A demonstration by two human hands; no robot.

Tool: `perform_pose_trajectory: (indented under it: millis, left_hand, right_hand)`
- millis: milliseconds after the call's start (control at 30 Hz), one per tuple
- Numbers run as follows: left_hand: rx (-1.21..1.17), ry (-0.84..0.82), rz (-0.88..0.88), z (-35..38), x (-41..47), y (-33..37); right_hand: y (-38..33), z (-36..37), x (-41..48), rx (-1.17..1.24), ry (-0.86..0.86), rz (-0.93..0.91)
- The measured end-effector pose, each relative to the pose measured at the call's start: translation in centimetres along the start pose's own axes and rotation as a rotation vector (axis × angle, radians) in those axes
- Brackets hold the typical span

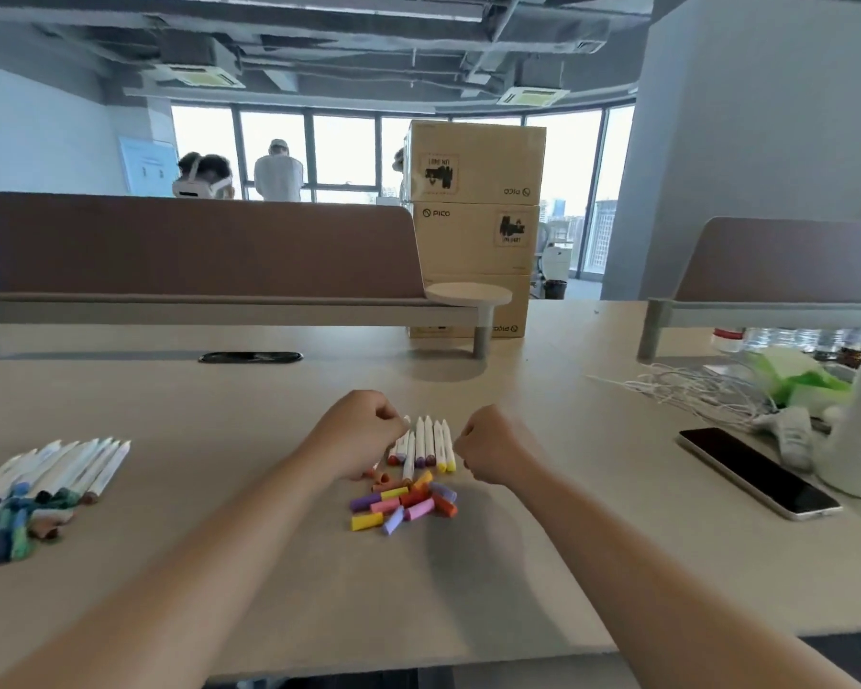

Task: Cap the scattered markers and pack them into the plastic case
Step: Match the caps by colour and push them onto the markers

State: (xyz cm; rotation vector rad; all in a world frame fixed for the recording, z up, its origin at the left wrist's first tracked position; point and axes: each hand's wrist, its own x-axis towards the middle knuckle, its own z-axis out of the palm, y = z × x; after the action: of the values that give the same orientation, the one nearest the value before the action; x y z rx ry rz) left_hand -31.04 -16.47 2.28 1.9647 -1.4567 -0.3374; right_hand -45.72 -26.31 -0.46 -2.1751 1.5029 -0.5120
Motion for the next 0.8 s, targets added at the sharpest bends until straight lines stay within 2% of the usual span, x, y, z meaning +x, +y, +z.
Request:
perform_pose_trajectory:
  millis: [367,500,700,800]
  left_hand:
    - [0.149,-0.158,0.082,1.1,3.2,-2.3]
    - [0.206,-0.260,0.148,1.0,3.4,-2.6]
    - [0.214,-0.339,0.170,1.0,3.2,-2.6]
    - [0.246,-0.379,0.160,1.0,2.9,-2.5]
  right_hand:
    - [-0.4,1.6,5.6,-0.191,-0.090,0.086]
    - [-0.9,1.6,6.3,-0.173,-0.149,0.037]
    - [-3.5,1.2,6.1,-0.595,-0.364,0.070]
    - [-3.5,1.4,5.9,-0.663,-0.400,0.080]
